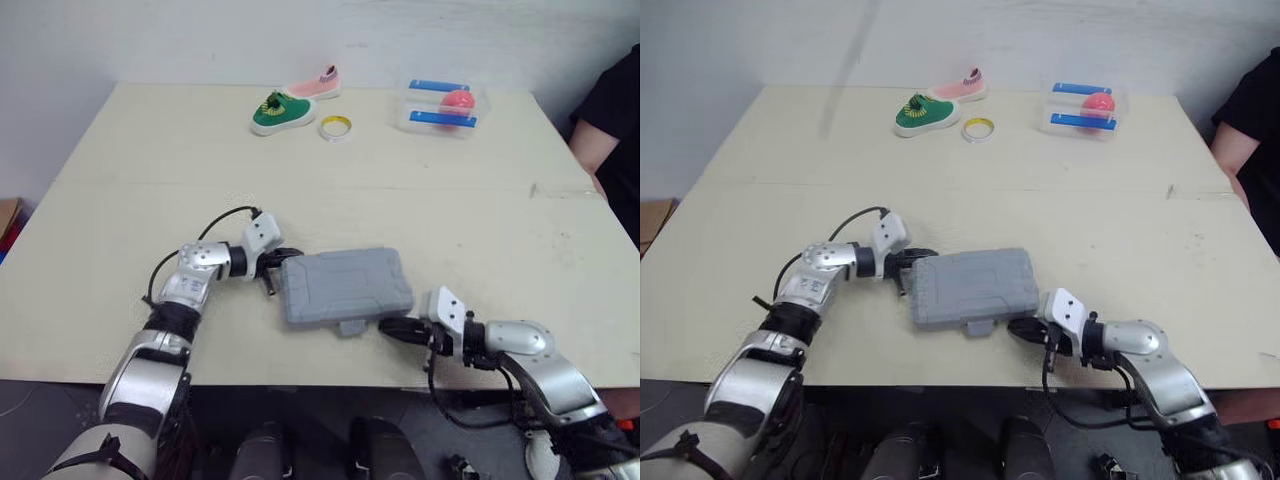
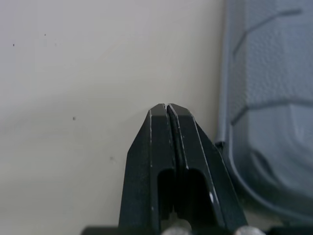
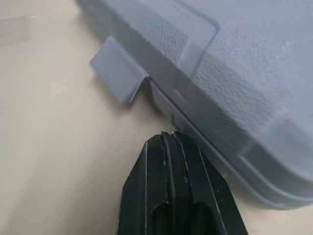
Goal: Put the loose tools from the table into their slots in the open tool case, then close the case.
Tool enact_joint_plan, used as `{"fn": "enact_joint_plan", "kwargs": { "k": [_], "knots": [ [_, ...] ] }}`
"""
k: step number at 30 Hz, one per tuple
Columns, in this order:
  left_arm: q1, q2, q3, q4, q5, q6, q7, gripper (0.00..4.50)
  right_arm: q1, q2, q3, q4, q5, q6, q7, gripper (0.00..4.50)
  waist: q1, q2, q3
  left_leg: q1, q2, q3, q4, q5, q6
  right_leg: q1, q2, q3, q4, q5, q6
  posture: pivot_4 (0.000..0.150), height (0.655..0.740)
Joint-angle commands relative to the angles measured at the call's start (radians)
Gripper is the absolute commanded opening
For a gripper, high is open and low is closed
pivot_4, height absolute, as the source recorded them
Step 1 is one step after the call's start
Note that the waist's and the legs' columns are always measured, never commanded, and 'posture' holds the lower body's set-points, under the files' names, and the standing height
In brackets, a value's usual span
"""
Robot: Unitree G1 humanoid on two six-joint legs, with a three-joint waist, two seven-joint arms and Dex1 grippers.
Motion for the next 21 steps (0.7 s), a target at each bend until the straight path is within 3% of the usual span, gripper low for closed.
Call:
{"fn": "enact_joint_plan", "kwargs": {
  "k": [1,5,11,15,21],
  "knots": [
    [0.061,0.019,0.018,-0.152,-0.032,0.058,-0.010,0.00,-0.040,0.018,-0.014,0.035,-0.024,-0.009,-0.026,0.06,-0.001,0.000,0.000,0.000,0.000,0.000,0.000,0.000,0.000,0.000,0.000,0.000,0.000,0.000,0.000,0.150,0.7400],
    [0.268,0.024,0.067,-0.439,-0.089,0.184,0.055,0.00,-0.213,0.072,0.017,0.239,-0.119,-0.088,-0.060,0.06,-0.016,0.001,0.000,0.001,-0.001,0.001,0.001,0.000,0.001,0.000,-0.001,0.002,0.001,0.000,0.001,0.150,0.7400],
    [0.380,-0.025,0.094,-0.578,-0.074,0.271,0.211,0.00,-0.296,0.096,0.014,0.409,-0.167,-0.185,-0.063,0.06,0.002,0.002,0.001,0.000,-0.001,-0.002,0.000,0.001,0.000,0.001,-0.002,0.007,0.002,0.000,-0.001,0.150,0.7400],
    [0.424,-0.005,0.149,-0.633,-0.090,0.283,0.259,0.00,-0.267,0.079,-0.013,0.407,-0.158,-0.234,-0.060,0.06,-0.002,0.002,0.001,0.000,-0.001,-0.001,0.000,0.001,0.000,0.001,-0.002,0.007,0.001,0.000,0.000,0.150,0.7400],
    [0.375,0.010,0.206,-0.766,-0.253,0.304,0.183,0.00,-0.162,0.031,-0.100,0.297,-0.106,-0.301,-0.048,0.06,0.010,0.002,0.001,0.000,-0.002,-0.002,-0.002,0.000,-0.001,0.001,-0.002,0.007,-0.001,0.000,0.000,0.150,0.7400]
  ]
}}
